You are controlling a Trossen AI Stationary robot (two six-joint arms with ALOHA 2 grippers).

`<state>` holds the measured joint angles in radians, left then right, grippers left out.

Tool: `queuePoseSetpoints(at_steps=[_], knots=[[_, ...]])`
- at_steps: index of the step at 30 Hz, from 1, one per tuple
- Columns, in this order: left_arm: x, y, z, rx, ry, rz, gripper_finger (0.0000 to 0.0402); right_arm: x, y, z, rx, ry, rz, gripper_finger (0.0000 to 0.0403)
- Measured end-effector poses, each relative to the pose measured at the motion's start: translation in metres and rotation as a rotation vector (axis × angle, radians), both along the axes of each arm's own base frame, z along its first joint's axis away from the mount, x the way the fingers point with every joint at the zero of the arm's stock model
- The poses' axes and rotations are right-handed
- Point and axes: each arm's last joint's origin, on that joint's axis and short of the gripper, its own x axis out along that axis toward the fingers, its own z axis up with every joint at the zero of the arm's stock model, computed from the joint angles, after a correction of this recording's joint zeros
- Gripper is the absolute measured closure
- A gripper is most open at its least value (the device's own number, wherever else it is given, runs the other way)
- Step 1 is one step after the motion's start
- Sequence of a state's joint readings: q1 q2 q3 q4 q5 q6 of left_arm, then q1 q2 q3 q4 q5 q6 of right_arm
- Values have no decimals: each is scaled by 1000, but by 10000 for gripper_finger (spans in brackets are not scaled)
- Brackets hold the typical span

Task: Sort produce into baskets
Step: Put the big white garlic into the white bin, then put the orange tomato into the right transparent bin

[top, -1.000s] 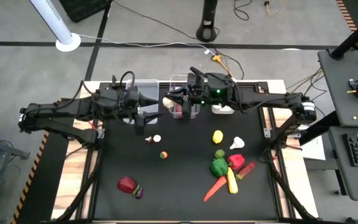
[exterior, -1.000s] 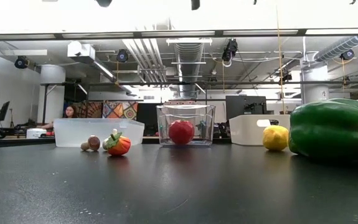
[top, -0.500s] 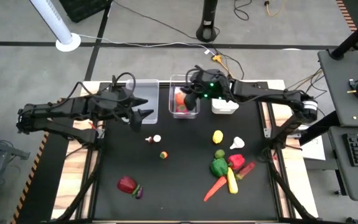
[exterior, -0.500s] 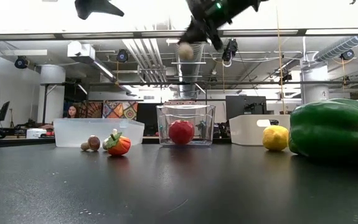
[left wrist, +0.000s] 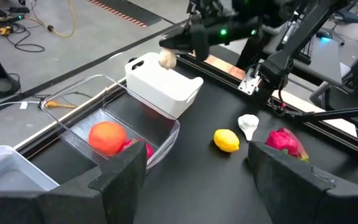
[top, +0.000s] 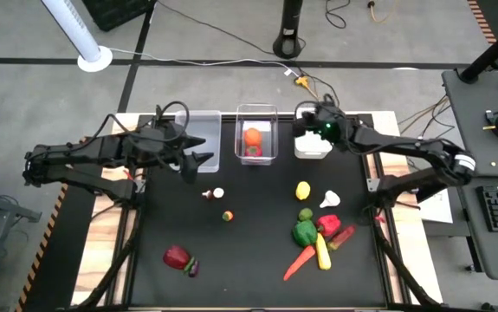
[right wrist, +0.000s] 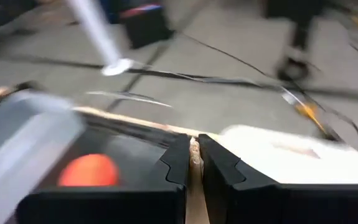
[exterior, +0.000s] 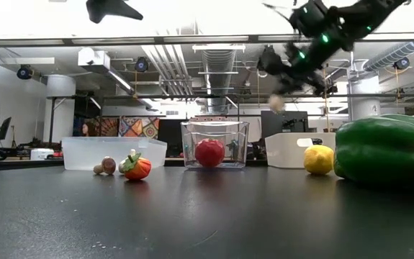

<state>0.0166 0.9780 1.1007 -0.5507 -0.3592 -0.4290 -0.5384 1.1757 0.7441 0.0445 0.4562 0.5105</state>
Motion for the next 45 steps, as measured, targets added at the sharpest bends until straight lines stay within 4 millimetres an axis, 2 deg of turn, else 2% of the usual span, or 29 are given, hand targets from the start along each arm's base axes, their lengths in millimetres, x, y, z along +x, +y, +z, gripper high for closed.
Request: queuePoseSetpoints(at_steps=[4,10,22,31,38,45], knots=[[0,0,0,7,3,14,141,-13,-3,-23,72,-15,-93,385],[0,1,0,23,4,49,141,-17,-9,-41,129,16,-193,385],[5,2,-6,5,38,57,141,1,-19,-71,332,25,-106,375],[-2,1,-21,-75,180,87,141,5,-22,-67,314,28,-91,350],[-4,-1,-29,-137,253,39,141,6,-21,-67,339,16,-50,344],[2,-3,-39,-150,306,-11,141,6,-20,-69,372,15,-28,290]])
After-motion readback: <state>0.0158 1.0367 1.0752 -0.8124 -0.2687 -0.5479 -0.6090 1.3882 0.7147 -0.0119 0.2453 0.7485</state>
